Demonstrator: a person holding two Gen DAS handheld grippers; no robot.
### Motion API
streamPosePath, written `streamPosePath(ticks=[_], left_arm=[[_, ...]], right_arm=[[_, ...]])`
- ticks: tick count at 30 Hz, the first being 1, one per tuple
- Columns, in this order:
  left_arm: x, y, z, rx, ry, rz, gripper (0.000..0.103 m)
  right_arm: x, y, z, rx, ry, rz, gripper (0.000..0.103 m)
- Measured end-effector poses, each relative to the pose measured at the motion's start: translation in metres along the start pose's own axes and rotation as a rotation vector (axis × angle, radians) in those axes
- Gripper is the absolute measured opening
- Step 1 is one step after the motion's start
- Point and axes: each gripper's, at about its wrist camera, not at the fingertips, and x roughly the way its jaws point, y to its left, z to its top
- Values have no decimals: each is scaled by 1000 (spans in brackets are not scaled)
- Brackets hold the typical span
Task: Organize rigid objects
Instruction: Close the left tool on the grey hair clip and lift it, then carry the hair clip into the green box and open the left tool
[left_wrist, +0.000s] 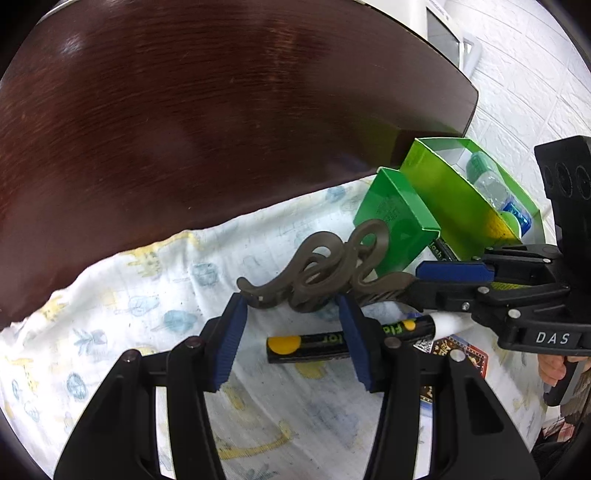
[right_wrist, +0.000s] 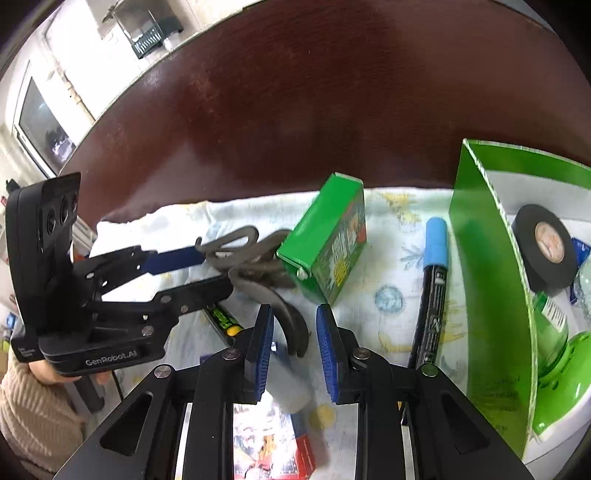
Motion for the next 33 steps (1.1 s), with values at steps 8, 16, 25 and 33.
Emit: streamPosePath(ticks=[8, 16, 25, 33], left_arm=[[16, 4, 16, -1, 7, -34, 51], [23, 17, 17, -23, 26, -104, 53], [24, 36, 33, -48, 17, -199, 68], [23, 39, 38, -179, -36, -342, 58]], right_arm=[[23, 0, -2, 23, 36, 41, 27], [27, 2, 3, 0, 9, 43, 21], [18, -19, 5, 41, -1, 63, 17], [9, -21, 2, 25, -21, 65, 15]])
